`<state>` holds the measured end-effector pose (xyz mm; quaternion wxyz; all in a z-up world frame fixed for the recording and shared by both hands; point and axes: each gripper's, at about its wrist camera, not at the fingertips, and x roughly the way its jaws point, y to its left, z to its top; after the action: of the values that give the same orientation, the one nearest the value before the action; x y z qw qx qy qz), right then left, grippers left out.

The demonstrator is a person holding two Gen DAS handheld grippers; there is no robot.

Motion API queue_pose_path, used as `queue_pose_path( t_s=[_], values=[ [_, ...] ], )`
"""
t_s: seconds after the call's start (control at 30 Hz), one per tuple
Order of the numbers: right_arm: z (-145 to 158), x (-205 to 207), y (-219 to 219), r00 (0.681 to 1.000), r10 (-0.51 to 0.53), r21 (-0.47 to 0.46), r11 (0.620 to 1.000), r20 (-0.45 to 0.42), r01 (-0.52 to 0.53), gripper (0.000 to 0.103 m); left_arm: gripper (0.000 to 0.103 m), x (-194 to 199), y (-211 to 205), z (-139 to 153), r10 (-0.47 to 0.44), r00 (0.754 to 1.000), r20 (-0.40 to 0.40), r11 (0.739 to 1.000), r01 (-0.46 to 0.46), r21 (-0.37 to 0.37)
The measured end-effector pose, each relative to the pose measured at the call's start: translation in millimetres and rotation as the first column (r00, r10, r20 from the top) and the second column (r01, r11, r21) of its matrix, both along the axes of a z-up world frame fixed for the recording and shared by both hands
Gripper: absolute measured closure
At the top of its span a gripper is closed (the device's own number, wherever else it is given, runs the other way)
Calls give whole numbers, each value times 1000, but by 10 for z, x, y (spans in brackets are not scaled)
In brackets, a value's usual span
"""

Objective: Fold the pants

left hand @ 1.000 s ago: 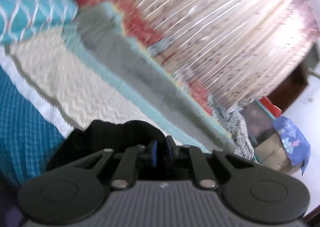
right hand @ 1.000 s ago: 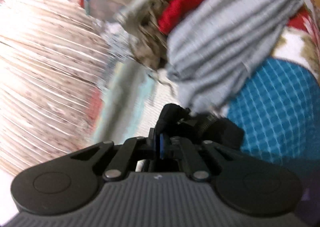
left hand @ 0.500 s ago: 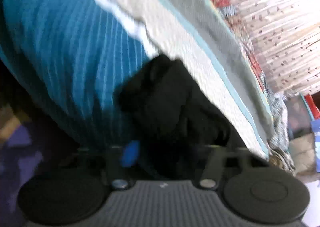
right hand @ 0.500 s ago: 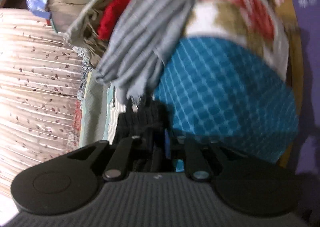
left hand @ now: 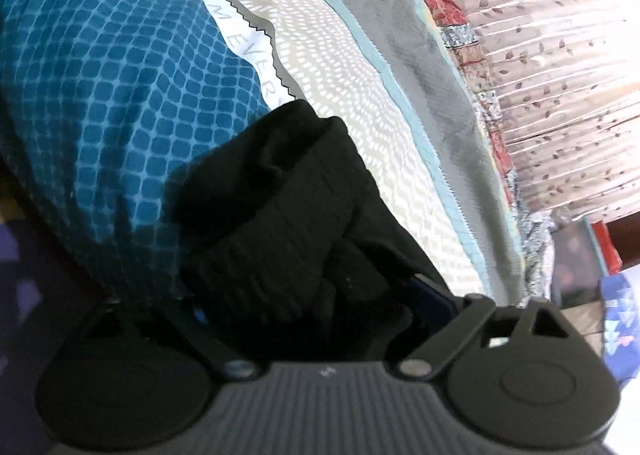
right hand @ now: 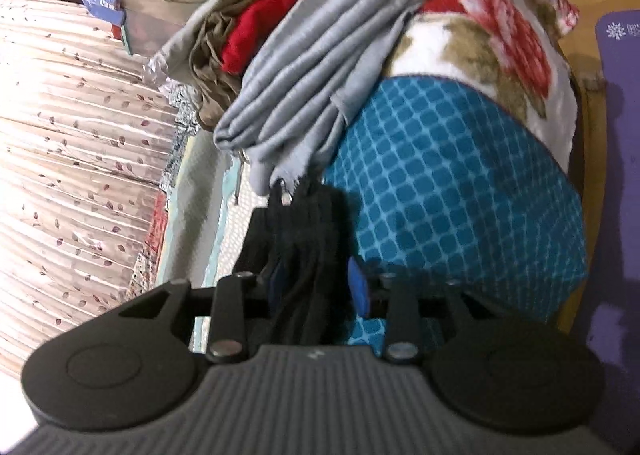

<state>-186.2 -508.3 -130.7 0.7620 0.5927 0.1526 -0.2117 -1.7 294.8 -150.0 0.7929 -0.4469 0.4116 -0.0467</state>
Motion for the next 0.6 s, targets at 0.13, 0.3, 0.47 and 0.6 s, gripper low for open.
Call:
queue_pose_path(
  t_s=[0.13,0.3,0.47,0.6],
  values=[
    [-19,210,22,999,27,-23,999,-39,-28,56,61,66,72,-94,53,995,-81,999,-52,12],
    [7,477,74,998,67,-17,998,-14,-67,92,71,209,80,405,39,999,26,999,-39,14],
    [354,685,164,996,82,-89,993,46,-77,95,72,669,-51,1335,-49,969,243,997,33,71],
    [731,790,209,984,75,-114,992,162,-57,95,72,752,-54,1940,-57,907,417,995,18,97]
  ],
)
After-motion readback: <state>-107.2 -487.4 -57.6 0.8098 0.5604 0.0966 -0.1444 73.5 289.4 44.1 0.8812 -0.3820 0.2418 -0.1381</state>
